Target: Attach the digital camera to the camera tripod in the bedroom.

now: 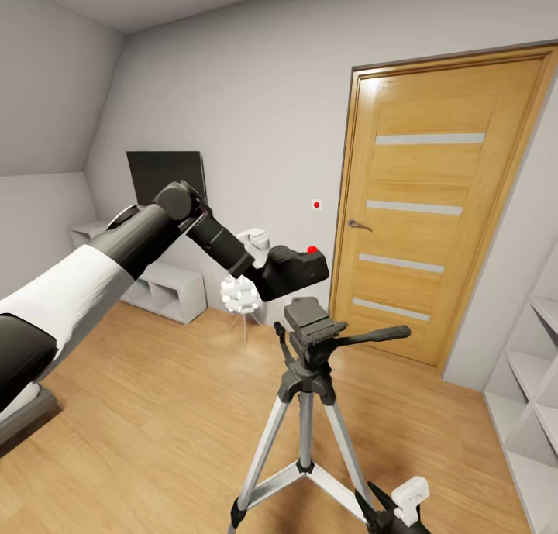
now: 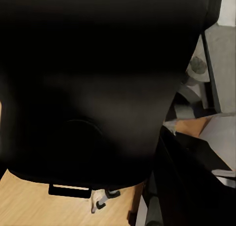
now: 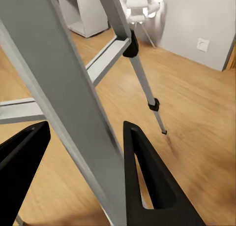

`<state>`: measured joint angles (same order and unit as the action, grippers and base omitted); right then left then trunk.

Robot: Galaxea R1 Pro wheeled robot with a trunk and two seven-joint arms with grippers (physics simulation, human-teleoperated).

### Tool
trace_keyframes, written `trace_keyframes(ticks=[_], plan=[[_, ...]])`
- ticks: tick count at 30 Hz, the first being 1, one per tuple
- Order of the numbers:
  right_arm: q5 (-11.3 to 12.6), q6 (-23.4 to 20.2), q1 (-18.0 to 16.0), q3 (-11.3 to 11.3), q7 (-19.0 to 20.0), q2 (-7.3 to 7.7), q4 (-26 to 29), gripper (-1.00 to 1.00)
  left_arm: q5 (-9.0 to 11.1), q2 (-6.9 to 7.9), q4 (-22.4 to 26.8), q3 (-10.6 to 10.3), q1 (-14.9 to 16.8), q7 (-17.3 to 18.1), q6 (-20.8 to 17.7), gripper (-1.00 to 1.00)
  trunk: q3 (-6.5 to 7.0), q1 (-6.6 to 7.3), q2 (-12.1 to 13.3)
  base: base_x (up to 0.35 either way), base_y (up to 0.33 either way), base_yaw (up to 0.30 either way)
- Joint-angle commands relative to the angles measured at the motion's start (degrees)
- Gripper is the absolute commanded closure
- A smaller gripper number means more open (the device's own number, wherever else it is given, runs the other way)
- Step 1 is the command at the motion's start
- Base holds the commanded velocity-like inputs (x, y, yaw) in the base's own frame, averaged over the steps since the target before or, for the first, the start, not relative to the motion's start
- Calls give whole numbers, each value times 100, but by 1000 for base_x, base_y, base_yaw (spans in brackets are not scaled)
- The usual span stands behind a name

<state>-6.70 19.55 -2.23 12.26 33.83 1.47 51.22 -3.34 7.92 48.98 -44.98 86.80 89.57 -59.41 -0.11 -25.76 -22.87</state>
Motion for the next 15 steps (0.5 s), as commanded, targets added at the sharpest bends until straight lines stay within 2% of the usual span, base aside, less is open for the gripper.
trace_keyframes(ticks=[1, 5, 9, 15], plan=[[99, -4, -8, 31, -351, -7, 25, 100, -35, 5, 8, -3, 3, 43, -59, 100, -2, -2, -5, 0, 0, 0], [99, -10, -13, 33, -351, -16, 47, 100, -35, 3, 15, 10, 3, 43, -59, 100, -2, -2, -5, 0, 0, 0], [99, -25, -35, 33, -363, -82, 48, 100, -35, -72, 23, 19, 3, 43, -59, 100, -2, -2, -5, 0, 0, 0], [99, -37, -131, 31, -567, -108, 39, 100, -35, -79, 24, 16, 3, 43, -59, 100, -2, -2, -5, 0, 0, 0]])
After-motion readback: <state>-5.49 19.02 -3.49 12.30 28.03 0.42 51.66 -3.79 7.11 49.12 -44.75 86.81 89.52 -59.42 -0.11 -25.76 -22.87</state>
